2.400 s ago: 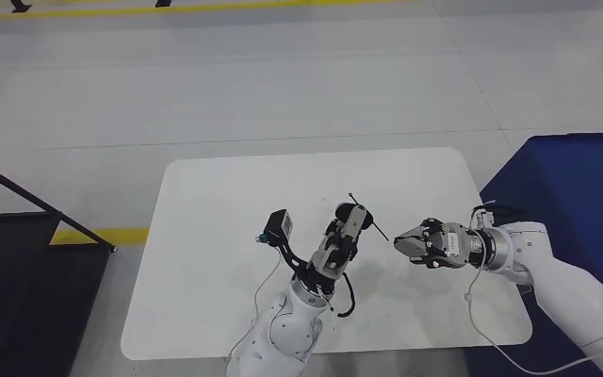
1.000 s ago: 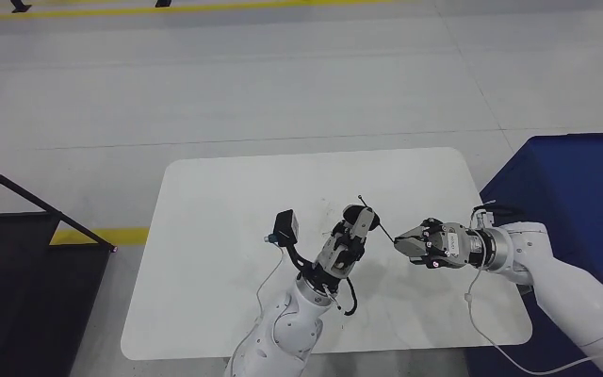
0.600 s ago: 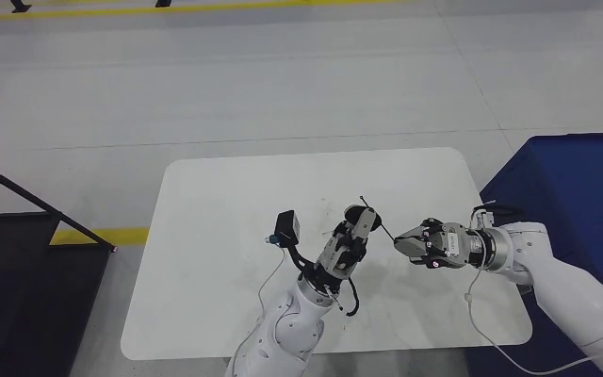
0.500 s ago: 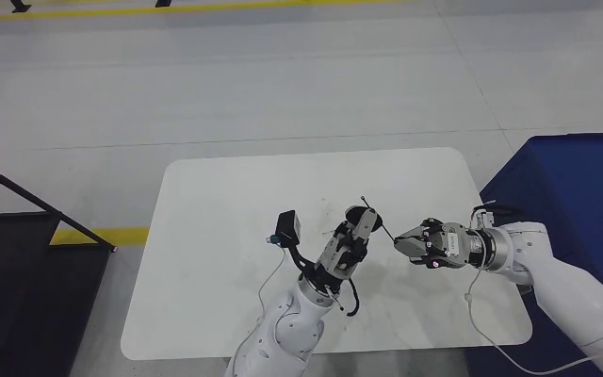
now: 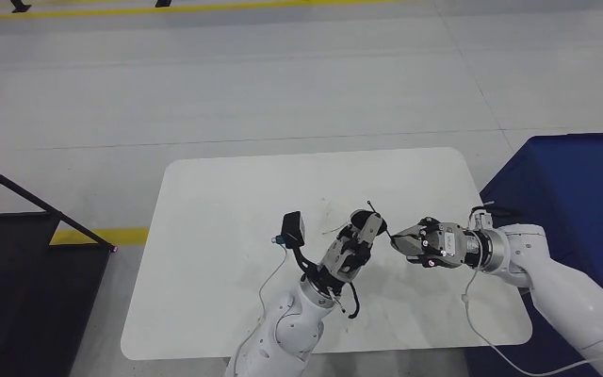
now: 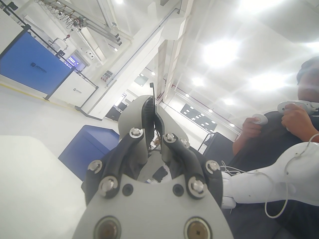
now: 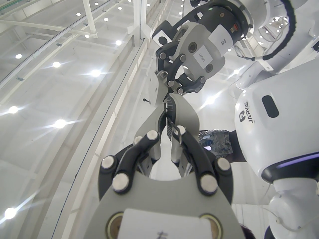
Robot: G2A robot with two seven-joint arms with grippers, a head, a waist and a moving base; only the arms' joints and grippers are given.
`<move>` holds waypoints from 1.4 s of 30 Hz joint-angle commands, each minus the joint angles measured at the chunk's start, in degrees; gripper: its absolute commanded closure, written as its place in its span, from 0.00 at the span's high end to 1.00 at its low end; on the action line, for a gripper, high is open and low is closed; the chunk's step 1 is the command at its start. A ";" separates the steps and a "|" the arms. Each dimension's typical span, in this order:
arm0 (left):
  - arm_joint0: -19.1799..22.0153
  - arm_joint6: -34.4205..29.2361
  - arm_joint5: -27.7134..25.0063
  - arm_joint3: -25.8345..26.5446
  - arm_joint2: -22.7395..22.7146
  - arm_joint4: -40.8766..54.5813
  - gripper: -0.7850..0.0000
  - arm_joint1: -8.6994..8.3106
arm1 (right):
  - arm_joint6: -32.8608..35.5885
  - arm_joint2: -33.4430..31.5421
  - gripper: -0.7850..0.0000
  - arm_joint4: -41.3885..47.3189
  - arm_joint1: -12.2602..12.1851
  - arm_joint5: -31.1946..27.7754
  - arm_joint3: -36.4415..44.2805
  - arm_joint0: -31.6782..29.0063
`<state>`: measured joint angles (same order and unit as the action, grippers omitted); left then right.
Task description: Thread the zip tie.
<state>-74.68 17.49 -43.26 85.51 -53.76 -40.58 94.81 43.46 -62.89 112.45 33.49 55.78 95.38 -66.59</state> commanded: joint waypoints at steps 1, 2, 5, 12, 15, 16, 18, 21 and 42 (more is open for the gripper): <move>-0.02 -0.31 0.11 -0.05 0.08 0.00 0.00 -0.07 | -0.31 -0.37 0.00 0.35 0.17 0.12 0.09 -0.31; -0.01 -0.69 -0.05 -0.10 0.25 0.24 0.00 -0.10 | -0.50 -0.57 0.00 0.51 0.26 0.12 0.12 -0.45; 0.11 -1.81 -0.05 -0.05 0.26 -0.08 0.21 -0.27 | -1.03 -1.17 0.00 0.64 0.53 0.26 0.32 -0.78; -0.07 0.47 1.02 0.77 0.07 0.45 1.00 -0.30 | -1.44 -2.83 0.00 -0.95 1.07 0.27 1.01 -1.51; -0.07 2.03 1.45 1.22 -0.32 0.51 1.00 -0.30 | -1.34 -4.51 0.00 -2.58 1.20 -1.52 0.96 -1.55; -0.08 2.88 1.62 1.37 -0.61 0.61 1.00 -0.29 | -1.18 -5.37 0.00 -3.32 1.23 -3.15 0.70 -1.59; -0.04 4.60 2.49 1.57 -1.45 0.96 1.00 -0.28 | -0.36 -7.20 0.00 -3.64 1.31 -6.23 -0.27 -1.77; -0.04 4.60 2.49 1.57 -1.45 0.96 1.00 -0.28 | -0.47 -10.31 0.00 -5.65 1.43 -13.29 -1.27 -2.01; 9.98 44.86 37.27 -11.03 1.73 -69.51 1.00 -1.15 | -4.71 -15.22 0.00 -8.42 2.67 -21.68 2.62 -6.60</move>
<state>-66.05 58.58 -10.07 77.39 -52.37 -95.03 93.57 38.83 -77.93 104.15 36.09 34.13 97.82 -72.88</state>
